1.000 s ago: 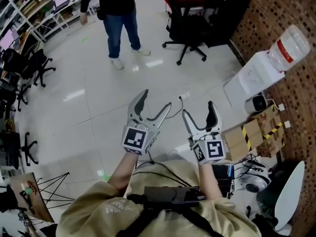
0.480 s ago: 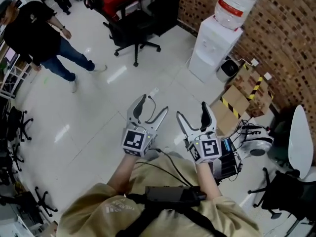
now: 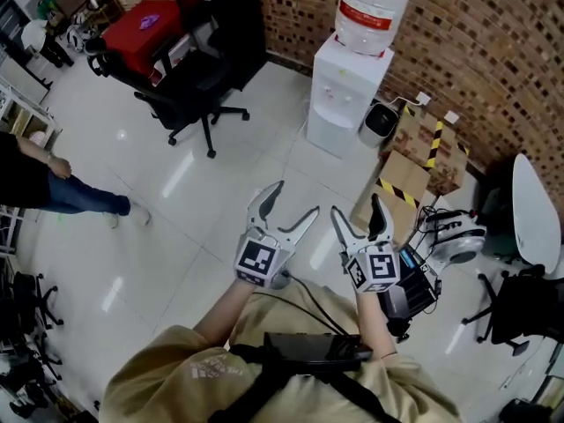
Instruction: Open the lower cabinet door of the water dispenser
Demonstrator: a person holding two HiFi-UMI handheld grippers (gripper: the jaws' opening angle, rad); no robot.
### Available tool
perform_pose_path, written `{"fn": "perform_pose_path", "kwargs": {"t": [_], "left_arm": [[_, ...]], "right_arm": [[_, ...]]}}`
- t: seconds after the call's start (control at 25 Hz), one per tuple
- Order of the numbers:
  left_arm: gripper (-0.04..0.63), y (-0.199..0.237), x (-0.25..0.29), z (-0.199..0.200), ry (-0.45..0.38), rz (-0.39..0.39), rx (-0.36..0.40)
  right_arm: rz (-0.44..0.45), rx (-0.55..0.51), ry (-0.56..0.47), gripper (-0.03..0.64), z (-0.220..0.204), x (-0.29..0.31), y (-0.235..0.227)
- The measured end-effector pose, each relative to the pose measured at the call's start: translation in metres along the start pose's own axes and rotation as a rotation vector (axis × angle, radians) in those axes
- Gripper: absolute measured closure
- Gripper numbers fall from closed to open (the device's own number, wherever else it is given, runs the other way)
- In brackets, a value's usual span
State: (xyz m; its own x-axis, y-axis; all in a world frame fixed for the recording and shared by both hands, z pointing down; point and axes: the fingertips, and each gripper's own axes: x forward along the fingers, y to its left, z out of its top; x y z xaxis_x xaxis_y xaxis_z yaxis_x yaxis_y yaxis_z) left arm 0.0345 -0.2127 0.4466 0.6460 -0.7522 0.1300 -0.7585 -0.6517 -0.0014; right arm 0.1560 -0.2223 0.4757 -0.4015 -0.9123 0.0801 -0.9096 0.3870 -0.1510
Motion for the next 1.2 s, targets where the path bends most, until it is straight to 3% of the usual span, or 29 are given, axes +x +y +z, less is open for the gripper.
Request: {"fn": "perform_pose_path", "kwargs": {"t": [0.28,0.56,0.8,0.88,1.0,1.2], "left_arm": [[0.255,0.069,0.066,0.003,-0.029,-0.055,0.018],[0.255,0.095,0.15,-0.034,0.028,-0.083,0.009],[0.258,0.104,0.227,-0.069,0.041,-0.038,-0.011],[0.258,0.109,0.256,-0.08,0.02,0.001,-0.068],[0.258,0.114,0.296,-0.121,0.003,0.027,-0.093],[0.258,0.127,0.338,-0.235,-0.009,0.016,-0.082]], "right_arm": [[-0.098,-0.031,0.042,0.175,-0.028,0.076,-0.046],[-0.143,0.0,0.211,0.175,-0.103,0.145,-0.146],[-0.097,0.023,0.317,0.175,-0.183,0.204,-0.231],[-0.059,-0.005,0.35,0.175,-0.215,0.23,-0.256],[-0.028,-0.034,0.372,0.175,-0.269,0.267,-0.292],[-0.034,-0.047,0.39,0.175,-0.401,0.319,-0.358]]}}
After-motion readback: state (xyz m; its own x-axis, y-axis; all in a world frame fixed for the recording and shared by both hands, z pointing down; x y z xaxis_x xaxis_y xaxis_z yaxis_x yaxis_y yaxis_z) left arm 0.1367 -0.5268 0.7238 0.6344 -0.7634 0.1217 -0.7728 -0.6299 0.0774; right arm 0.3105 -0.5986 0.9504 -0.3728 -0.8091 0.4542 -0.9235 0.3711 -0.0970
